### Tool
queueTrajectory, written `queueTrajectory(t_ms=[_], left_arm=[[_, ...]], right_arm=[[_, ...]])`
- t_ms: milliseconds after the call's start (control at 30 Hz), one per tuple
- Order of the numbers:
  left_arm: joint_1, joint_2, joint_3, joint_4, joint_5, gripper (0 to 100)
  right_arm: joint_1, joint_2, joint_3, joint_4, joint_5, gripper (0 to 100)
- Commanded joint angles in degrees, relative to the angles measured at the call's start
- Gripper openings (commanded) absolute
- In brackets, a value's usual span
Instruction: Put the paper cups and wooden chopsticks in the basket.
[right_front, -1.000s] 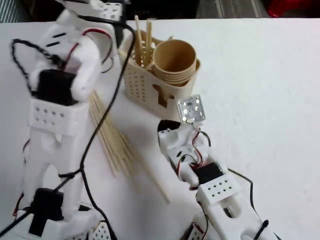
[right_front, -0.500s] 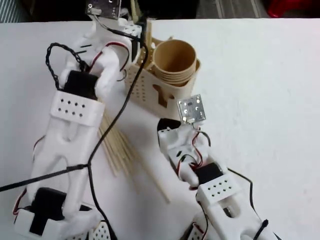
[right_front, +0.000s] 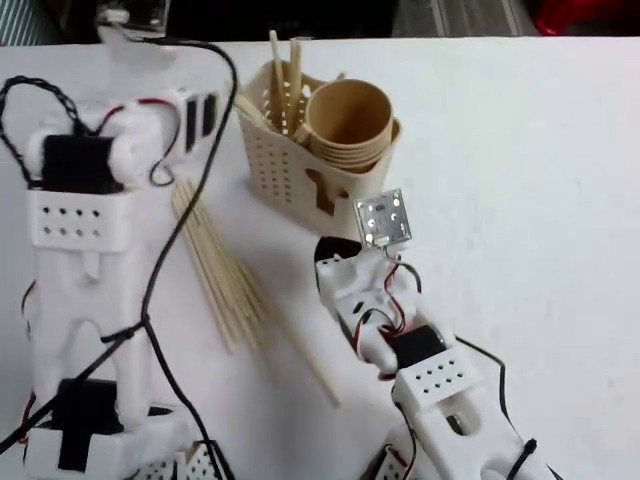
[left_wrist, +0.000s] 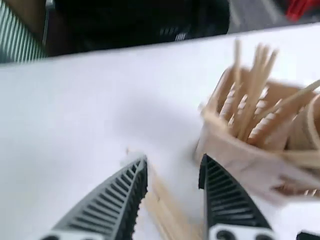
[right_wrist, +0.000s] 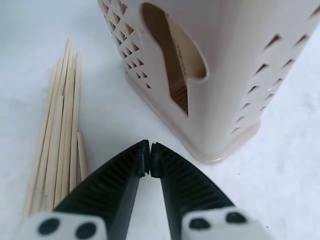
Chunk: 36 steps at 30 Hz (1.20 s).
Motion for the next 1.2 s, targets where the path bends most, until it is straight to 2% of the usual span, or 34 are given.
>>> queueTrajectory(t_ms=[0,200,333,433,600,833,967,1167], left_arm=[[-3.8,-2.8,-2.6,8.4,-0.3,18],[-7.7,-2.7,-2.3,18.0,-0.7,18],[-9.9,-2.7,5.1,18.5,-0.8,20],[-10.2,-2.7,15.6,14.0,-0.8,23],[-10.2,-2.7,32.4,1.3,-0.4,23],[-10.1,-2.6,46.8,-13.4,-0.3,22],[-10.1,-2.6,49.7,-17.2,-0.2,22],[-8.8,-2.2,49.7,-17.7,2.9,22]], right_arm=[[0.3,0.0,-0.3,-1.2,0.0,2.0],[0.3,0.0,-0.3,-1.0,0.0,1.9],[0.3,0.0,-0.2,-0.9,0.0,1.9],[0.3,0.1,-0.2,-0.8,0.0,1.9],[0.3,0.1,-0.2,-0.8,0.0,1.9],[0.3,0.1,-0.2,-0.8,0.0,1.9],[0.3,0.1,-0.2,-0.8,0.0,1.9],[0.3,0.1,-0.2,-0.8,0.0,1.9]])
